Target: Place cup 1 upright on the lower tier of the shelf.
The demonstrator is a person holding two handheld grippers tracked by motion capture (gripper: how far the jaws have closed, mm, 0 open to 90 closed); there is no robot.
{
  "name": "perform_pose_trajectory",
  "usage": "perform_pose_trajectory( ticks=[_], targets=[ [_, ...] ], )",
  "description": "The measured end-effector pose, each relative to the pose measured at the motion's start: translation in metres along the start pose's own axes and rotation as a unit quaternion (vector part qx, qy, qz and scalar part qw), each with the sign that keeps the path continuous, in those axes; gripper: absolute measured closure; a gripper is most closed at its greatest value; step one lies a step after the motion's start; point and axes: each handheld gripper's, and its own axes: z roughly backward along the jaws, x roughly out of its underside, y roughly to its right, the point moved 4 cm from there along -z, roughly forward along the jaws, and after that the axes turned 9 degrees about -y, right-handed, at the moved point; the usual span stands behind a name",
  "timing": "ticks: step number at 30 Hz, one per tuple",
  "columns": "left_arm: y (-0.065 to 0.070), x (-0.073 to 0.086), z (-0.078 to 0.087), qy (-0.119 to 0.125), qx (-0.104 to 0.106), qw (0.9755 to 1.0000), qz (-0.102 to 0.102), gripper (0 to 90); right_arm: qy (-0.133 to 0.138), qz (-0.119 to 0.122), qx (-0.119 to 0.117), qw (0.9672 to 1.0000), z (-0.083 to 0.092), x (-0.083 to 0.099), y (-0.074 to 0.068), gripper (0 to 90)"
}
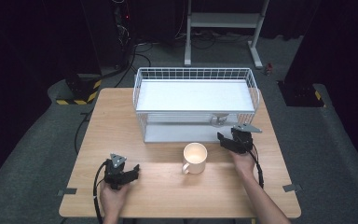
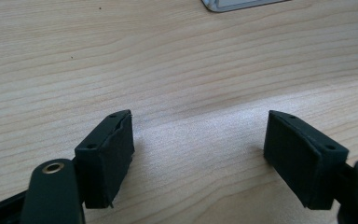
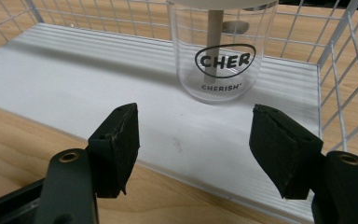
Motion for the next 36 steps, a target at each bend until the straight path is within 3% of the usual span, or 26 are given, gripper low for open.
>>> perform_pose_trajectory(
  ticks=[24,36],
  targets=[
    [0.000,0.000,0.000,0.000,0.000,1.0000,0.000,24.4,0.011,0.013,-0.002,0.9998,0.023,0.000,0.001,33.1],
    [0.000,0.000,0.000,0.000,0.000,1.0000,0.000,24.4,0.018,0.007,-0.005,0.9998,0.034,0.008,0.005,33.5]
  ],
)
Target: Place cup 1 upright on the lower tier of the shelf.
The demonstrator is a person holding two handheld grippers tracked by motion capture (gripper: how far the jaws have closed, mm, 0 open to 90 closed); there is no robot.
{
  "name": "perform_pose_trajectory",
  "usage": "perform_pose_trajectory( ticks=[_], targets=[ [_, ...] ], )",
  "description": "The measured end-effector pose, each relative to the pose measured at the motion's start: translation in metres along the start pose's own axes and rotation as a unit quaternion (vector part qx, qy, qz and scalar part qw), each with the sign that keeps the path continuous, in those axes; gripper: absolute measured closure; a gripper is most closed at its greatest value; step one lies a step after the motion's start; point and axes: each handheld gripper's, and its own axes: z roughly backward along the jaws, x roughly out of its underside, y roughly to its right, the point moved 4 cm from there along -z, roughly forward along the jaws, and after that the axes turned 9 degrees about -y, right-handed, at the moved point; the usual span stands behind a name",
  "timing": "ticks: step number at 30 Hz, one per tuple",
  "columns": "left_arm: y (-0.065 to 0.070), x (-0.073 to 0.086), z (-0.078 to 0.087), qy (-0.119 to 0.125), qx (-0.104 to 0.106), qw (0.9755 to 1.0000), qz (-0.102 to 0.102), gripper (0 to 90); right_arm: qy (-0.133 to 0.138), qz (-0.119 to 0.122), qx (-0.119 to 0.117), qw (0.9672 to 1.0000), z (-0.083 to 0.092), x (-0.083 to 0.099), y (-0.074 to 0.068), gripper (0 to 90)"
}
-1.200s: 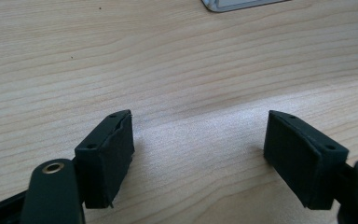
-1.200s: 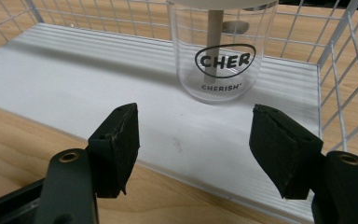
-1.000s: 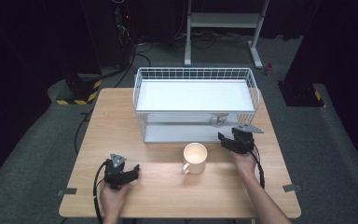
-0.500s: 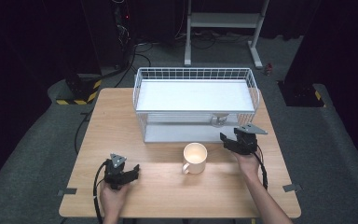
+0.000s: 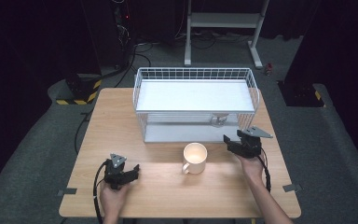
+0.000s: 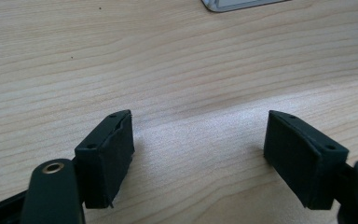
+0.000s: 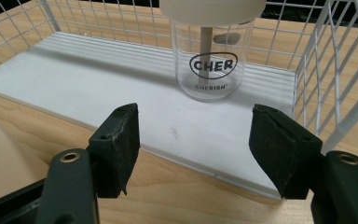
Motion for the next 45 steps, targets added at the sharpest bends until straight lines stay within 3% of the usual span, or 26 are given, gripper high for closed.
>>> perform_pose_trajectory(
  ticks=[24,45],
  targets=[
    [0.000,0.000,0.000,0.000,0.000,1.0000,0.000,24.4,0.008,-0.007,-0.002,0.9999,0.021,0.013,0.010,33.1],
    [0.000,0.000,0.000,0.000,0.000,1.0000,0.000,24.4,0.010,-0.022,-0.004,0.9997,0.038,0.038,0.017,32.8]
  ],
)
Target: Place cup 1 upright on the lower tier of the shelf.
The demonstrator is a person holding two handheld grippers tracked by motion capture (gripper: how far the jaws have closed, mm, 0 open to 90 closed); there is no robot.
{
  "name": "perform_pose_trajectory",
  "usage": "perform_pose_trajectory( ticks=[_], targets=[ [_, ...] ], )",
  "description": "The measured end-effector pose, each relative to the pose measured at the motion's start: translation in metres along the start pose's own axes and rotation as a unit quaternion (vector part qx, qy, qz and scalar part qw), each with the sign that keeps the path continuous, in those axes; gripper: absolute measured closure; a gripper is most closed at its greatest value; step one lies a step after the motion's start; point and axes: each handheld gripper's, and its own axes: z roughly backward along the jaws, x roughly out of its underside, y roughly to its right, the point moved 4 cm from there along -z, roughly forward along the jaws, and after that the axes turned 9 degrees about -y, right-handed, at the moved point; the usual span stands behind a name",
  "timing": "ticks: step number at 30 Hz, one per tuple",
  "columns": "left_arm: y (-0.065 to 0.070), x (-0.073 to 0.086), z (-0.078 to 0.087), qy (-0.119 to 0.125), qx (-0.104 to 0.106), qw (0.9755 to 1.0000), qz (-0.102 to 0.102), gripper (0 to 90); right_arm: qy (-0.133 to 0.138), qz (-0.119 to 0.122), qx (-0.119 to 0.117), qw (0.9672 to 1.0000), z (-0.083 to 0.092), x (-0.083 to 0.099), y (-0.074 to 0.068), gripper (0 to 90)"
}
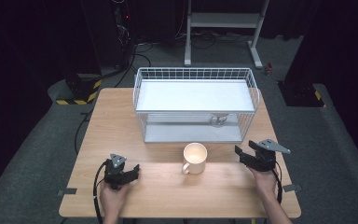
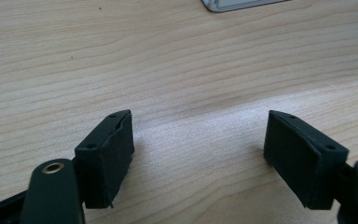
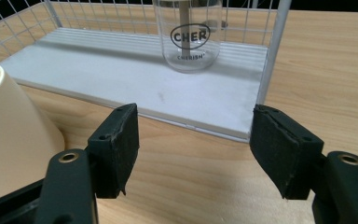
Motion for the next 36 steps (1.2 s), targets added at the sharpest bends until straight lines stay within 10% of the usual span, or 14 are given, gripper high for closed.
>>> perform_pose_trajectory(
  ticks=[36],
  targets=[
    [0.000,0.000,0.000,0.000,0.000,1.0000,0.000,24.3,-0.040,0.017,0.030,0.9986,0.010,0.051,0.008,32.0]
  ],
)
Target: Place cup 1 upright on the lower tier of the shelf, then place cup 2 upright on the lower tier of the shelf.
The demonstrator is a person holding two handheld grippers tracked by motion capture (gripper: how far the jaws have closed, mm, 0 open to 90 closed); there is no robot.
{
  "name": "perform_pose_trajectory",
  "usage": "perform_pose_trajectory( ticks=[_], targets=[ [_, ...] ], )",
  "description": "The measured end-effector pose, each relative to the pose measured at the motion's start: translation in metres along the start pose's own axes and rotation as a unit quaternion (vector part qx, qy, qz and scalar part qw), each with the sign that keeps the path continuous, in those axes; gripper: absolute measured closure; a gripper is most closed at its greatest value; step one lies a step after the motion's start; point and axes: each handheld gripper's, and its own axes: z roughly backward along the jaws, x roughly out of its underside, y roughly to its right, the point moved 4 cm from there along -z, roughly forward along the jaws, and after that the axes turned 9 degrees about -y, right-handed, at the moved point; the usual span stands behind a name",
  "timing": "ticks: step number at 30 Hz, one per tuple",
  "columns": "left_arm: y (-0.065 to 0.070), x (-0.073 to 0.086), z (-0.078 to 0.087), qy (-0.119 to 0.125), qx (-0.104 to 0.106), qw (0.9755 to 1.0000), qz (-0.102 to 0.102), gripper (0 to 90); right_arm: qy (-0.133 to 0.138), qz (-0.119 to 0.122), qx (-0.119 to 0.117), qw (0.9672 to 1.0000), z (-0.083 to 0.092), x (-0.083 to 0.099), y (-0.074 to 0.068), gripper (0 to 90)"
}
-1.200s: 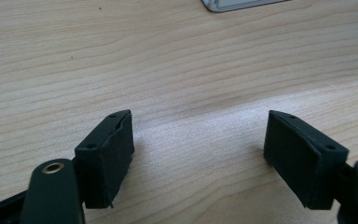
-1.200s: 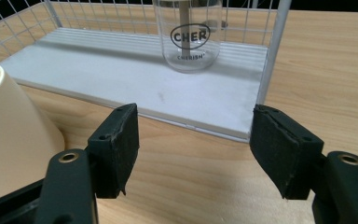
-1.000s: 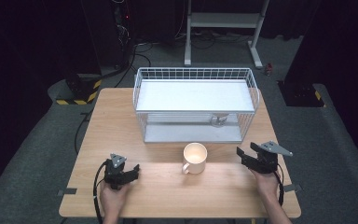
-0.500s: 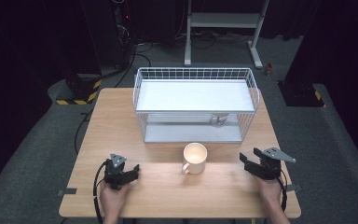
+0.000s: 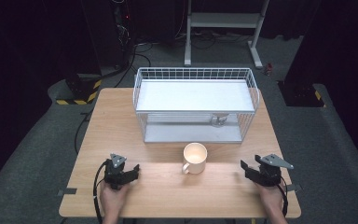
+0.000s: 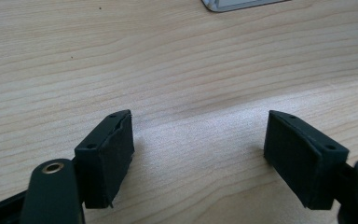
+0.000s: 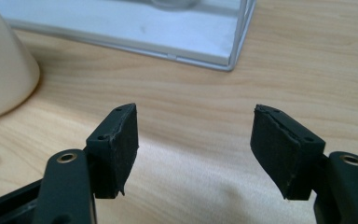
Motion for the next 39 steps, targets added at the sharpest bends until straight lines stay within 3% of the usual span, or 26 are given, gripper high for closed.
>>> perform_pose_trajectory(
  ticks=[11,12,17,23,30,34,39],
  targets=[
    [0.000,0.000,0.000,-0.003,0.002,1.0000,0.000,20.2,-0.059,0.025,0.005,0.9979,-0.007,0.012,0.001,28.3],
    [0.001,0.000,-0.001,-0.004,0.003,1.0000,0.000,18.7,-0.088,0.032,-0.003,0.9956,-0.012,0.013,-0.001,23.1],
    [0.002,-0.002,0.000,-0.020,0.009,0.9998,0.002,14.7,-0.091,0.044,-0.002,0.9949,-0.014,0.012,-0.002,21.4],
    [0.009,-0.003,0.007,0.002,0.032,0.9995,-0.002,14.1,-0.094,0.037,0.005,0.9949,-0.015,0.011,-0.002,19.0],
    [0.025,-0.003,0.016,0.017,0.071,0.9971,-0.021,9.0,-0.094,0.036,0.006,0.9949,-0.015,0.011,-0.002,19.0],
    [0.033,0.001,0.017,0.002,0.086,0.9959,-0.030,6.8,-0.093,0.036,0.006,0.9950,-0.016,0.010,-0.002,19.0],
    [0.043,0.001,0.023,0.011,0.093,0.9948,-0.040,6.3,-0.094,0.033,0.006,0.9950,-0.016,0.010,-0.002,19.0]
  ],
)
